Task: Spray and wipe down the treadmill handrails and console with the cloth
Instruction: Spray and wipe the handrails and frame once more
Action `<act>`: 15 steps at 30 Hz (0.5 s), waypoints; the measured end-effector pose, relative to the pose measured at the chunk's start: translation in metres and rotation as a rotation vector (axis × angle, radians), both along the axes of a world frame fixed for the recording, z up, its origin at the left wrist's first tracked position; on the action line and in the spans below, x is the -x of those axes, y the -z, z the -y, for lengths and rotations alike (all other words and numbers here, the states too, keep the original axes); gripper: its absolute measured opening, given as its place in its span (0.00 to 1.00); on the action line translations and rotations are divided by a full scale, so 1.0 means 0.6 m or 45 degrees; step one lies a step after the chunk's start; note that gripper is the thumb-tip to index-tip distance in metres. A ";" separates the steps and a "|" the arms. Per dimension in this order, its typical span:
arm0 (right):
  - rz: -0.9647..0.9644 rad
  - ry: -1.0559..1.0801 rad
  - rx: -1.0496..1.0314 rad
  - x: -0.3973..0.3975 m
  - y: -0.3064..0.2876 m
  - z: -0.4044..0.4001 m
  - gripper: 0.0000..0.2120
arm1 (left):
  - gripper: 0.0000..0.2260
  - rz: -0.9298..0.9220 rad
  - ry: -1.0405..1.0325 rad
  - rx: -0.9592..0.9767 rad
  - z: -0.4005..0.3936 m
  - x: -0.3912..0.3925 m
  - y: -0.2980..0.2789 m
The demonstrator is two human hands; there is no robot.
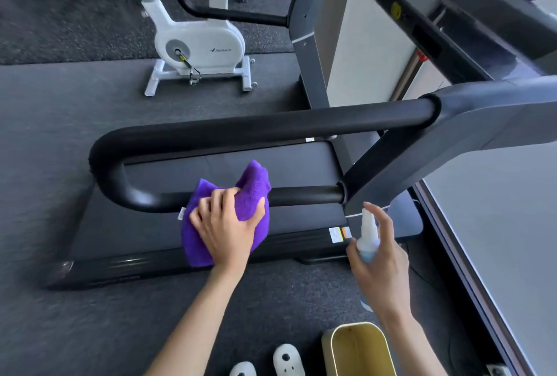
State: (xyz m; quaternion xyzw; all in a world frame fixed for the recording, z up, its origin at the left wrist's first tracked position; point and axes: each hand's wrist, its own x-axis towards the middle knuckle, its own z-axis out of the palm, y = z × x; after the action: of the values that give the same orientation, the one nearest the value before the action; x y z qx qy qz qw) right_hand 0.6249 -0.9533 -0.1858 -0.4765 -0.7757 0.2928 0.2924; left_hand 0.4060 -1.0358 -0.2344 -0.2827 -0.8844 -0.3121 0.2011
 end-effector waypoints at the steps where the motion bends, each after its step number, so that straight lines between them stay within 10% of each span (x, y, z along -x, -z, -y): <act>1: 0.004 -0.004 0.004 0.000 0.001 0.001 0.30 | 0.20 0.152 -0.035 -0.120 0.002 -0.027 0.004; 7: 0.019 -0.012 -0.003 -0.004 0.005 -0.008 0.30 | 0.15 1.505 -0.517 -1.226 -0.067 -0.135 0.003; 15: 0.016 0.035 0.013 -0.056 0.022 -0.032 0.30 | 0.27 1.827 -0.542 -1.643 -0.207 -0.175 -0.010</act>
State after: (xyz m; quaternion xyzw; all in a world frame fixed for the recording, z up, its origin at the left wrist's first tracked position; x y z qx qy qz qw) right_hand 0.6583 -0.9339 -0.1991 -0.4904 -0.7695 0.2897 0.2891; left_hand 0.5111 -0.9113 -0.2287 0.3025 -0.4894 -0.7890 -0.2154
